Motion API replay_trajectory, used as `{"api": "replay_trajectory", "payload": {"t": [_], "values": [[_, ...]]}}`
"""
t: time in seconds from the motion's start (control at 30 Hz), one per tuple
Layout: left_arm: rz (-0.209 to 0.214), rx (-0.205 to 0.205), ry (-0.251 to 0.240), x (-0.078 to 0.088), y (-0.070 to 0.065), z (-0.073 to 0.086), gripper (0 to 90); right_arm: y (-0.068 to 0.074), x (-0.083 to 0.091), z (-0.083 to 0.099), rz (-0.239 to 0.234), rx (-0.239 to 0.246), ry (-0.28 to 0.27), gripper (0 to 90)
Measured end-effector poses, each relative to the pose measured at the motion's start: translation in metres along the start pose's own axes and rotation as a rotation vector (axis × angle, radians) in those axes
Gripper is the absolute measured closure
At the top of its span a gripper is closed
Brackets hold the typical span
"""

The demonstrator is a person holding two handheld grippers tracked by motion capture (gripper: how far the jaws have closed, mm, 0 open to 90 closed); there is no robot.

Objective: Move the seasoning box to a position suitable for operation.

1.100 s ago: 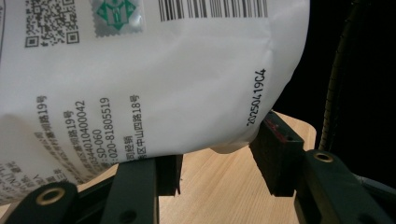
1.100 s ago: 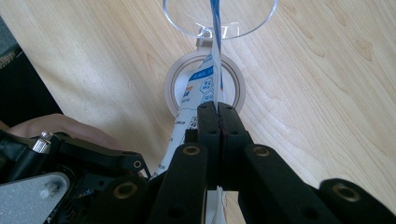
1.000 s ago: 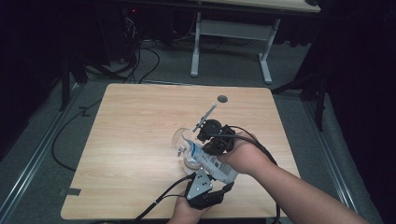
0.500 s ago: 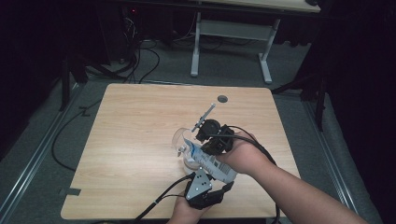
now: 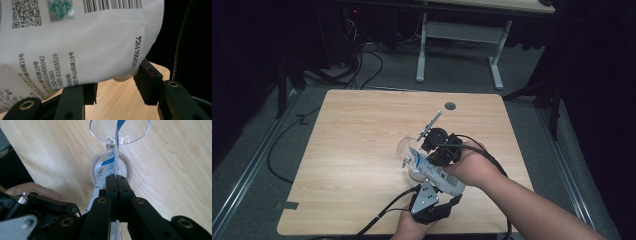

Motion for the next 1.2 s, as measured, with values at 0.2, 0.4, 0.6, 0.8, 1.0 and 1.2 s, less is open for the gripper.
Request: {"api": "replay_trajectory", "payload": {"t": [0.2,0.4,0.6,0.8,1.0,1.2], "values": [[0.001,-0.001,-0.001,0.0002,-0.0001,-0.0004,55.9,0.0001,0.0001,-0.0001,0.001,0.002,0.001,89.7],[0.001,0.001,-0.002,0.0004,0.0002,-0.0007,55.9,-0.0001,-0.0004,-0.0007,0.003,0.007,0.0,89.7],[0.001,0.002,-0.006,0.001,0.0003,-0.0014,55.6,0.0004,-0.0003,-0.002,0.004,0.011,-0.002,89.7],[0.004,0.0,-0.008,0.0009,-0.0001,-0.0015,55.2,0.0009,-0.0013,-0.0026,0.004,0.012,0.0,89.7],[0.003,-0.001,-0.009,0.0008,-0.0002,-0.0015,55.3,0.0014,-0.0014,-0.0029,0.002,0.01,-0.001,89.7],[0.007,-0.002,-0.011,0.0005,-0.0014,-0.0016,55.3,0.0007,-0.0006,-0.0019,0.006,0.014,-0.001,89.7]]}}
Point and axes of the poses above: each handheld gripper's, and its own axes: x roughly backward along the jaws, z roughly out of its underside, y roughly to its left, the point moved 9 cm from there along -x, roughly forward along the jaws, and after that the axes turned 8 degrees about y, right-handed, at the moved point
